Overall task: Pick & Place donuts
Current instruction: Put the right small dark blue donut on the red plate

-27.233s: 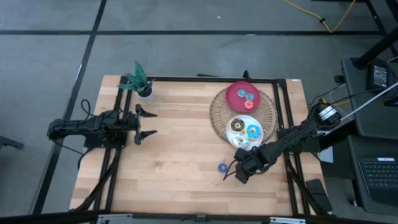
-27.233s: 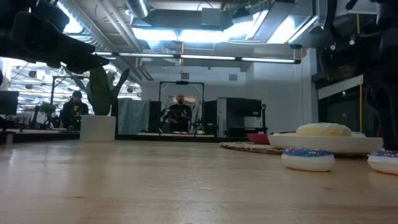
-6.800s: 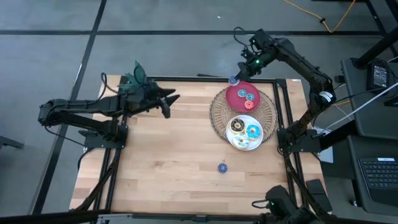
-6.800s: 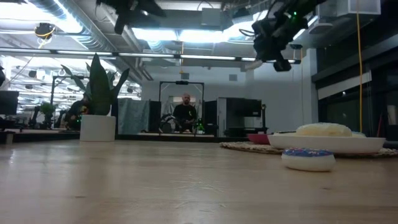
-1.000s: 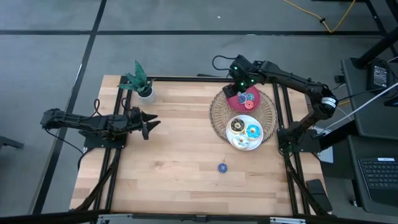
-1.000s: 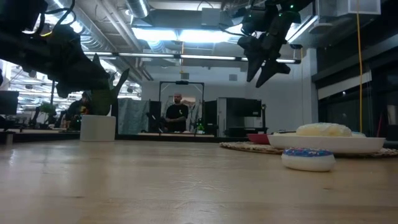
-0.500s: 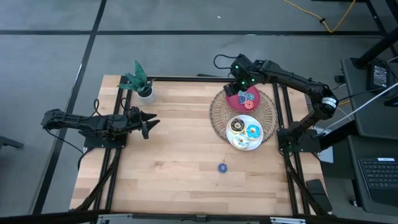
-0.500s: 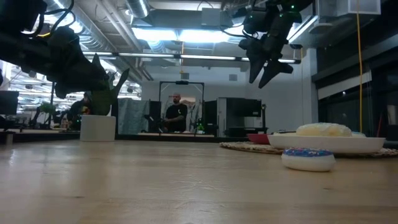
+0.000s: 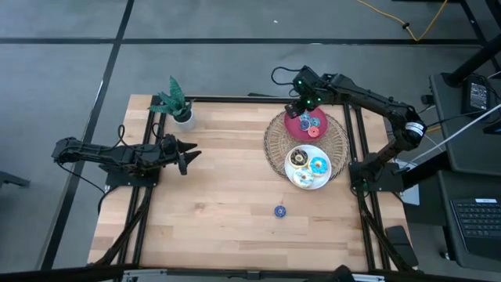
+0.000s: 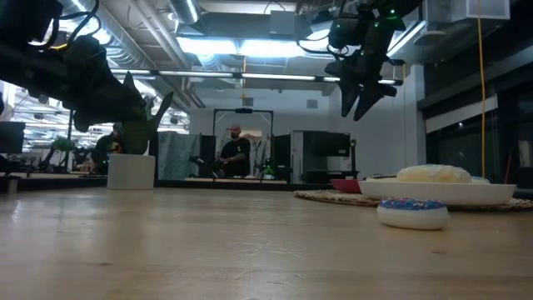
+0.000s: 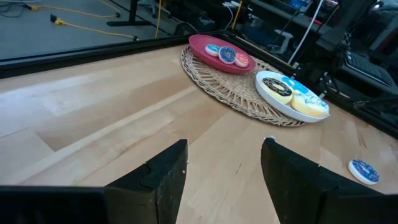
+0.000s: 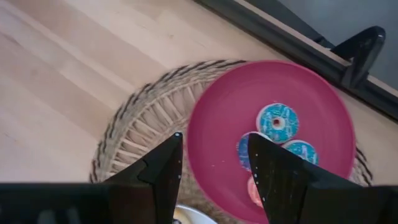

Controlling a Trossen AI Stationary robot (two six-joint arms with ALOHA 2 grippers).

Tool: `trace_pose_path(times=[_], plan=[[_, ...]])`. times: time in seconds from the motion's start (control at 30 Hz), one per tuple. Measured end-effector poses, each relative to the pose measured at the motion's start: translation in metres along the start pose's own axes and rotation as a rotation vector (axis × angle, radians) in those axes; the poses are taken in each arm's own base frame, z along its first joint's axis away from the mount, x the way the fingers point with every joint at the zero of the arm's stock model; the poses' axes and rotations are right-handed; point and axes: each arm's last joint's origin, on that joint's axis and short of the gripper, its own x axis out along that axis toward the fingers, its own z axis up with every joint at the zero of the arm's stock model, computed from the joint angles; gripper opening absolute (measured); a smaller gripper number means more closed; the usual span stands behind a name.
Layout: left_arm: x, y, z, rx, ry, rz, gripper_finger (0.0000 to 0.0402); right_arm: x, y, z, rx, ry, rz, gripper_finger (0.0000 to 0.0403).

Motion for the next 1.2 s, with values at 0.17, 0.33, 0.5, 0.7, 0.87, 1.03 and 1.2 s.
trace_pose_path(times=[0.17, 0.33, 0.5, 0.7, 0.87, 1.03, 1.2], plan=[[0.000, 0.000, 0.000, 0.000, 0.000, 0.000, 0.0196, 0.012, -0.018, -0.003, 0.021, 0.039, -0.036, 0.0182], [0.000, 0.000, 0.000, 0.000, 0.000, 0.000, 0.0196, 0.036, -0.045, -0.016, 0.002, 0.104, -0.075, 0.0182], [0.000, 0.000, 0.000, 0.000, 0.000, 0.000, 0.0196, 0.055, -0.055, -0.024, 0.050, 0.070, -0.053, 0.0182], [0.000, 0.000, 0.000, 0.000, 0.000, 0.000, 0.0196, 0.077, -0.061, -0.041, 0.136, 0.082, -0.035, 0.0182], [0.000, 0.000, 0.000, 0.000, 0.000, 0.000, 0.0196, 0.088, -0.064, -0.051, 0.170, 0.080, -0.017, 0.0182], [0.000, 0.000, 0.000, 0.001, 0.000, 0.000, 0.0196, 0.093, -0.068, -0.055, 0.198, 0.075, -0.019, 0.0182], [0.000, 0.000, 0.000, 0.000, 0.000, 0.000, 0.0196, 0.097, -0.070, -0.059, 0.205, 0.079, -0.018, 0.0182]])
